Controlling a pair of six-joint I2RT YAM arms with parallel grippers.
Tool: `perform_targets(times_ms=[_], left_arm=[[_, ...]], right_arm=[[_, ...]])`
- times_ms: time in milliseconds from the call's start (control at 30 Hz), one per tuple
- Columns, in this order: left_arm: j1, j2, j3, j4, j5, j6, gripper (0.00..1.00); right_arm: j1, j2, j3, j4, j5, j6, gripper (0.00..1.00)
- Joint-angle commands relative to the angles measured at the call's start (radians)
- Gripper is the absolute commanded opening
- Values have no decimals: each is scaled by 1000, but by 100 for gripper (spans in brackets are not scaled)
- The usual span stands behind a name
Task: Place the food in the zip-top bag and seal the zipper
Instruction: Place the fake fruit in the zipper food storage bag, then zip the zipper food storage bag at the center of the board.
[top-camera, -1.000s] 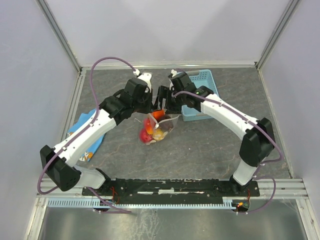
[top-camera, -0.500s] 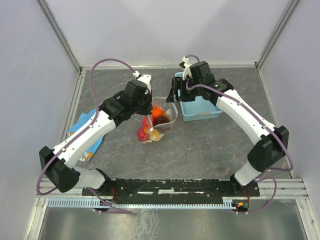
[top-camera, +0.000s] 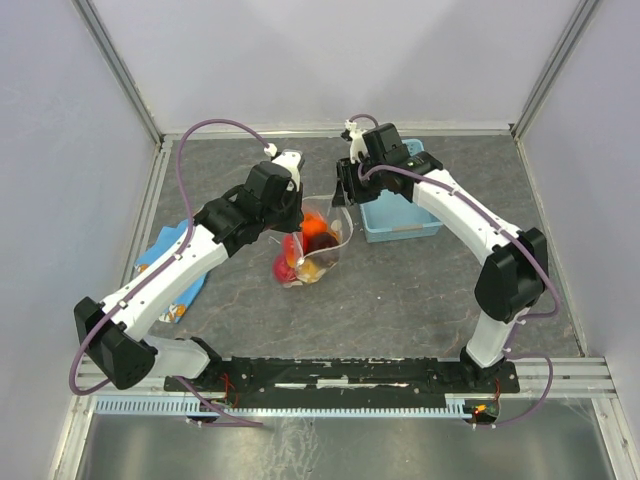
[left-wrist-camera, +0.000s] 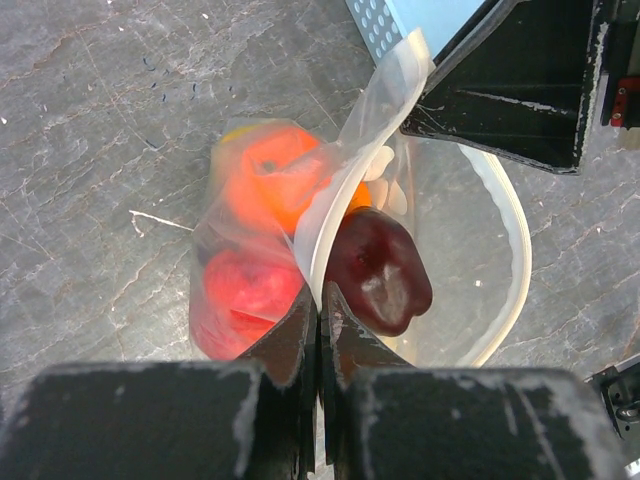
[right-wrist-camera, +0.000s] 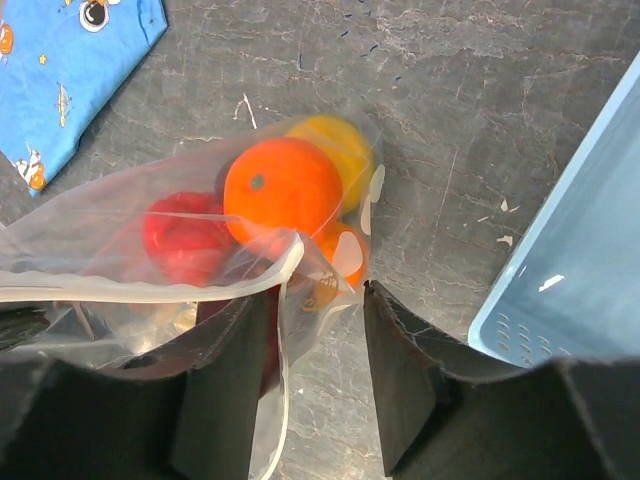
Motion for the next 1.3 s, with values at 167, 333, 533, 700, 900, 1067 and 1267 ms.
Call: perform_targets(times_ms=[167, 333, 533, 700, 900, 1067, 1267], left_arm=[[-3, -24, 9, 68, 41, 69, 3], [-3, -37, 11, 85, 64, 90, 9], [-3, -90, -32, 157, 105, 94, 34], [-4, -187, -126, 243, 165, 111, 50], [-5, -354, -368, 452, 224, 130, 59], [-7, -437, -576, 669, 228, 158, 62], [-11, -481, -772, 923, 270, 276, 63]], right_arm=[[2, -38, 14, 2, 60, -43, 22], [0, -59, 91, -81, 142, -5, 4], [-16, -81, 158, -195, 263, 67, 1], [-38, -92, 190, -271, 334, 123, 2], [-58, -93, 218, -315, 385, 165, 2], [-65, -97, 219, -325, 387, 175, 1], [-70, -114, 212, -325, 391, 171, 2]])
